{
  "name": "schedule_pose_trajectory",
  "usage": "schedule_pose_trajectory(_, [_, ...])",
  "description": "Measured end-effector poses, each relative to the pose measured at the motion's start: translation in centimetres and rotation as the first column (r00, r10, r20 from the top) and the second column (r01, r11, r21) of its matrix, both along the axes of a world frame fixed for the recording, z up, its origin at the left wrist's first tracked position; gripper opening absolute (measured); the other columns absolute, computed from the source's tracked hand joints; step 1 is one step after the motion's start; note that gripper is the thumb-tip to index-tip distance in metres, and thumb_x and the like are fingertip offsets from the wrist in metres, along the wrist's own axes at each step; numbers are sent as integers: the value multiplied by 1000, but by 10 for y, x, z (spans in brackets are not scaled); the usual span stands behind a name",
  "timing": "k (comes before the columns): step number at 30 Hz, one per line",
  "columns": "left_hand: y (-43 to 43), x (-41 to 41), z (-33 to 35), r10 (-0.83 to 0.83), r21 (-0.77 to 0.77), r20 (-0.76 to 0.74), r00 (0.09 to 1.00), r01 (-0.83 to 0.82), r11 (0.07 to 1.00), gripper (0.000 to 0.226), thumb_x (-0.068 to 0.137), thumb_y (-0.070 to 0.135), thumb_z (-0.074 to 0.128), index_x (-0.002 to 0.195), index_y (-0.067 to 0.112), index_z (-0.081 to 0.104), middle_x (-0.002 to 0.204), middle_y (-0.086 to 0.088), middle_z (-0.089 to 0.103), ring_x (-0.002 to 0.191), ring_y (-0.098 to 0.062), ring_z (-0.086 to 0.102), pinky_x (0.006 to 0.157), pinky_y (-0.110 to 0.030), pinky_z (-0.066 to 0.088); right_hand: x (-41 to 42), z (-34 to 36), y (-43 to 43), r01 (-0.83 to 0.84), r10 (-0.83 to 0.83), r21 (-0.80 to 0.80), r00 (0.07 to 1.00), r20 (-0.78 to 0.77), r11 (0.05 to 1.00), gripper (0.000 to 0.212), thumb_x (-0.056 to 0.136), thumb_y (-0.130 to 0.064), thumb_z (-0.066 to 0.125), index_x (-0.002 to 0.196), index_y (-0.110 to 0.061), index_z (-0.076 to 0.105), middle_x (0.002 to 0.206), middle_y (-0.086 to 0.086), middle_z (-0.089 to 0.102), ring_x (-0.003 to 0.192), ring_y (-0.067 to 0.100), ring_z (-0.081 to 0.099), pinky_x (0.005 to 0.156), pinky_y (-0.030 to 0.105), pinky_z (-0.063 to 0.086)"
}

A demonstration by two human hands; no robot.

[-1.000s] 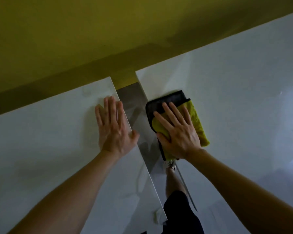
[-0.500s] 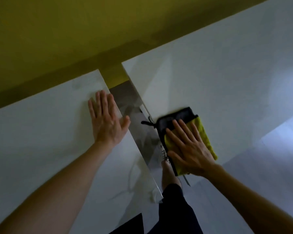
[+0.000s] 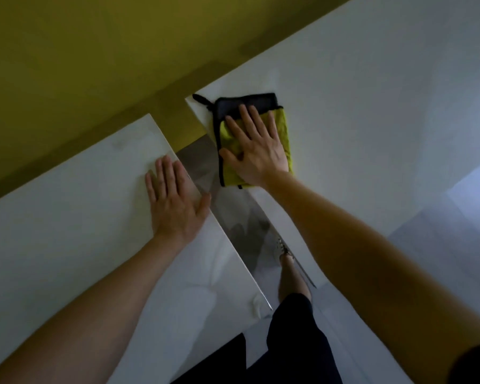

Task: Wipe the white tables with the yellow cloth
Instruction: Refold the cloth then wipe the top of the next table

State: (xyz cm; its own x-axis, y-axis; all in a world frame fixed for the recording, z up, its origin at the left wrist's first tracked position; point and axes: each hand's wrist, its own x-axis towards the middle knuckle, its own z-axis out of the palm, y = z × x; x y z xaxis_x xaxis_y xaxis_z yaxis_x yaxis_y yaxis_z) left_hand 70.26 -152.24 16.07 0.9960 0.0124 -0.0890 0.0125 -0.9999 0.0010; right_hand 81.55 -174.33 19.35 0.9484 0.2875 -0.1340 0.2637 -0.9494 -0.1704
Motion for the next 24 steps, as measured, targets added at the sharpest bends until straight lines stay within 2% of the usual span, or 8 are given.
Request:
schedule_pose_trajectory(7, [-4,0,8,8,18,-92,996,-6,1000,100,106,71,24,170,0,-7,179,-25,-5,167,-41,-6,133,-63,11,-187,7,-125,164,-167,-35,979,-121,986,85,104,-82,30,173,-40,4,182,-2,-9,168,22,-13,134,62,6])
schedule_pose_trajectory(10, [-6,-5,11,6,14,-104,995,-4,1000,100,107,68,31,170,-1,-5,179,-26,-3,167,-42,-4,134,-62,11,-170,3,-111,309,-314,-66,943,-108,949,86,103,-84,23,174,-38,2,182,0,-11,167,23,-16,134,61,-1])
schedule_pose_trajectory(14, [-23,-11,21,19,-26,-157,987,-23,999,92,108,65,29,172,5,3,179,-24,-2,167,-41,-3,133,-64,16,-92,-2,-48,575,-571,-19,807,-150,818,96,100,-87,8,174,-27,-5,179,11,-21,164,31,-28,128,66,-16])
schedule_pose_trajectory(16, [-38,-7,33,-71,-77,-144,987,60,995,82,110,63,28,173,13,14,181,-19,4,168,-35,0,133,-63,15,-71,5,-48,481,-472,17,866,-164,876,101,97,-90,10,173,-24,-6,179,14,-21,163,33,-29,126,66,-23])
schedule_pose_trajectory(18, [-56,6,46,-183,-157,-89,979,168,973,72,112,56,34,171,17,23,181,-15,10,169,-31,4,135,-59,12,-73,7,-76,132,-131,9,988,-76,991,95,100,-87,16,174,-30,0,181,8,-13,166,28,-20,129,67,-14])
schedule_pose_trajectory(20, [-72,28,55,-251,-203,-63,966,234,951,68,114,49,36,172,17,22,181,-14,10,169,-30,4,136,-55,11,-89,2,-107,-104,102,-42,994,-43,994,87,102,-86,19,173,-39,1,182,-2,-8,168,23,-14,132,66,-2])
schedule_pose_trajectory(21, [-80,40,58,-288,-213,-80,954,266,940,68,114,47,34,173,17,20,182,-13,8,169,-29,3,137,-53,11,-99,-1,-119,-104,101,-50,994,-47,993,85,103,-86,20,173,-42,1,182,-5,-8,168,20,-14,132,64,-1])
schedule_pose_trajectory(24, [-95,60,58,-399,-222,-181,899,358,907,69,114,51,27,174,16,15,182,-13,6,169,-29,2,137,-48,7,-122,-6,-151,83,-84,-55,996,-13,995,84,103,-85,26,173,-42,7,182,-5,-5,168,19,-12,133,63,2])
